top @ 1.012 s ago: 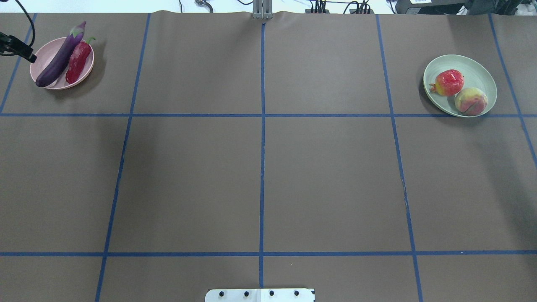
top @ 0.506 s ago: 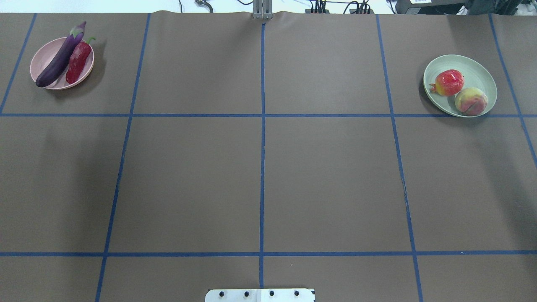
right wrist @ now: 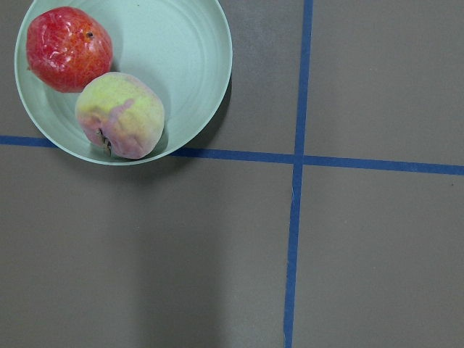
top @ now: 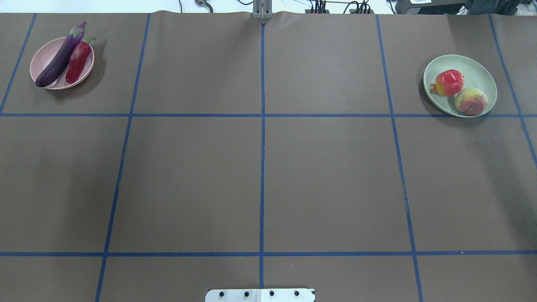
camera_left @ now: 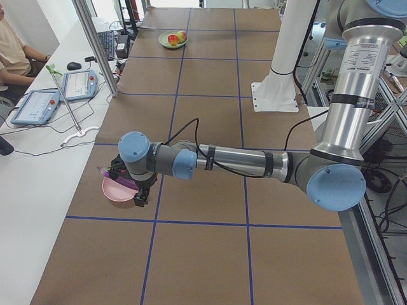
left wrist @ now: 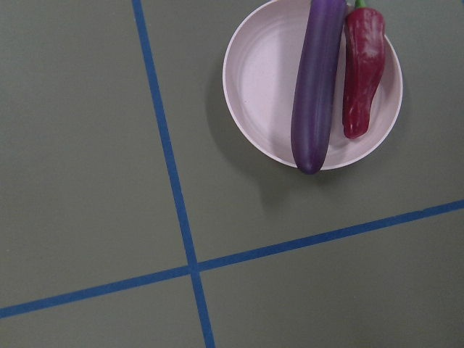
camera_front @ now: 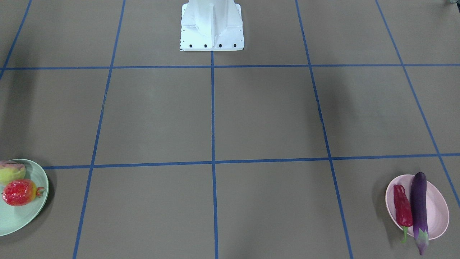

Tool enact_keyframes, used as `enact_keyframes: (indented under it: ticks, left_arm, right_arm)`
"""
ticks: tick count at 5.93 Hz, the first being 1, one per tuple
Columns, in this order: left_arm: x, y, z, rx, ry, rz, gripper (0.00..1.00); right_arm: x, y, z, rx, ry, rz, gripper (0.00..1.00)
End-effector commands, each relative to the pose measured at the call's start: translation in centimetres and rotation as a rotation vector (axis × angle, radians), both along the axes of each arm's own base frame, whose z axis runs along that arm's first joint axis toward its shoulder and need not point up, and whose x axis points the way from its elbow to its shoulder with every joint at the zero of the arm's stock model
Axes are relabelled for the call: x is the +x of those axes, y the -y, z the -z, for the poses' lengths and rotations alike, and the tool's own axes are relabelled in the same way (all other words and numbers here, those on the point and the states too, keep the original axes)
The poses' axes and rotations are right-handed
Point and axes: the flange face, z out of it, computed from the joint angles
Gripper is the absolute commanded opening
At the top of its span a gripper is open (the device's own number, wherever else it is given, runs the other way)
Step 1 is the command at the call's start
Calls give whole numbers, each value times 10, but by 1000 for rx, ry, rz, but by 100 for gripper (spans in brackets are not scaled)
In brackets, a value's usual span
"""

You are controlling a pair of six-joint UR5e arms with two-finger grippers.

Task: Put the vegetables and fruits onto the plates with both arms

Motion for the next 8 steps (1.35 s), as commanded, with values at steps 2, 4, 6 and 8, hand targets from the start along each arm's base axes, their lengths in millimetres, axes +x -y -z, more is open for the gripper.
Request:
enact_keyframes:
  ticks: [2,4,6,8]
  left_arm:
    - [-10,-75,-33,-86,53,-26,100]
    - [-22,-80,-32,-45,49,5,100]
    - [-25,-91,-24,-33,50,14,100]
    - [-26,-91,-17,-16,53,16,100]
  right_arm:
    - [1,-4,-5,-6,-14,-1,100]
    - [1,-8,-10,-19,-15,-2,100]
    - [2,-9,-11,-22,-17,-2,100]
    - [2,-9,-13,-25,-17,-2,100]
